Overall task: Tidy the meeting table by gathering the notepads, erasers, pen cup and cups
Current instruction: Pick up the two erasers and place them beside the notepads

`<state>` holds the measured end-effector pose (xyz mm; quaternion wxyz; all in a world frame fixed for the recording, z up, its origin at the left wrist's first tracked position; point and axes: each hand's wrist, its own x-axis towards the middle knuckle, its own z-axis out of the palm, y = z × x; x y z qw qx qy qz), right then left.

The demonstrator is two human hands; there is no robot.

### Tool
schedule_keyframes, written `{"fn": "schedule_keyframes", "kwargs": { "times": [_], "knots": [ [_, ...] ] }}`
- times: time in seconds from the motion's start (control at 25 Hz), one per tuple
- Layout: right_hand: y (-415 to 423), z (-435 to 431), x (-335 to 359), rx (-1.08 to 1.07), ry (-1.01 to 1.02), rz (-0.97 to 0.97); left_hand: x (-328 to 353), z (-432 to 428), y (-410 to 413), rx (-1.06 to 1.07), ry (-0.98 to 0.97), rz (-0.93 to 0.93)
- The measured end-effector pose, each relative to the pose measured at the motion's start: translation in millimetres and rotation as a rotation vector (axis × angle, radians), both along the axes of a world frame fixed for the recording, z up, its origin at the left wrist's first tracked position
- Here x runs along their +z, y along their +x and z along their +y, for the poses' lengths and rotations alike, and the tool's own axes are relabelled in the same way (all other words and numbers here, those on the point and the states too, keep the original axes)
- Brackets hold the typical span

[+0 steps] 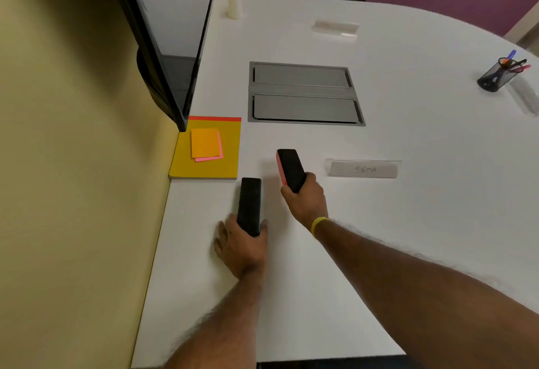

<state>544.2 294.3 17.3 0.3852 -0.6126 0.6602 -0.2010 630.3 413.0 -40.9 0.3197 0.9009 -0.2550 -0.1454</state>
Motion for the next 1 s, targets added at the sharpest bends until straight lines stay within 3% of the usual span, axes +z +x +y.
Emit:
{"fn": "schedule_keyframes", "kwargs": {
  "times": [0.16,0.44,1.0],
  "knots": [
    [24.0,-15.6,-17.5,-0.022,0.001,0.017,-13.1,-4.9,-5.8,-0.007,0.070,0.032],
    [85.5,-54.8,-25.1,-0.039,0.005,0.064,-18.2,6.5,4.7,-0.157,0.104,-0.103],
    [161.7,-91.4,-52.1,-0.053,0.028,0.126,-21.4,18.9,56.4,-0.398,0.067,-0.144]
  ]
}}
